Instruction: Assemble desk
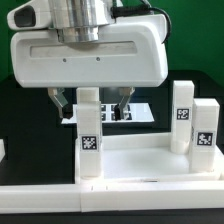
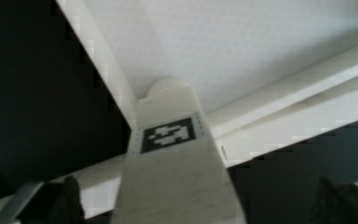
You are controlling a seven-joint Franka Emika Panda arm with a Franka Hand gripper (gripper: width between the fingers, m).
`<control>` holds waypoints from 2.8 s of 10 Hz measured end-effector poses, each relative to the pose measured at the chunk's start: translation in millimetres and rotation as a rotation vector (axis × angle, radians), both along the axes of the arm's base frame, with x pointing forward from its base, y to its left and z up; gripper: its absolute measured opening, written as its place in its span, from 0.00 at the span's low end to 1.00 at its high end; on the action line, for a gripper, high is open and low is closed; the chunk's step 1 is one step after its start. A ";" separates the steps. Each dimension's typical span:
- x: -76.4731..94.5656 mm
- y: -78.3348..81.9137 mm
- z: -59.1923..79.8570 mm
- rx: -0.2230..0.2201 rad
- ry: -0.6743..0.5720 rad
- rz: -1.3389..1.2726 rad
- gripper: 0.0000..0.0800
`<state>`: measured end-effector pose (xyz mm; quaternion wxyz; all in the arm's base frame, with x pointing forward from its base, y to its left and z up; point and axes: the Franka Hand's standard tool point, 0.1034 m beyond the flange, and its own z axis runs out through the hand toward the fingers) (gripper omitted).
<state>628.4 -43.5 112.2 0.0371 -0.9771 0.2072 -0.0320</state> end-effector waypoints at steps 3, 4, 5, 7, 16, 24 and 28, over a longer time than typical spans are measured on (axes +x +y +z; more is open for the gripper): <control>-0.6 -3.2 -0.4 0.006 0.007 -0.108 0.44; -0.6 -3.3 -0.5 0.013 0.012 -0.192 0.36; -0.6 -3.3 -0.6 0.017 0.016 -0.254 0.36; 0.4 -0.8 -0.6 0.045 0.043 -0.597 0.36; 3.9 -9.2 -1.9 0.152 0.047 -0.998 0.75; 5.2 -15.4 -3.8 0.015 -0.027 0.149 0.81; 4.6 -14.5 -4.7 0.028 -0.014 -0.010 0.35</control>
Offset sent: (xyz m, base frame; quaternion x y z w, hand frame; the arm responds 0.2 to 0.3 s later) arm 0.0000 0.0000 0.0000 0.0000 0.0000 0.1938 0.9810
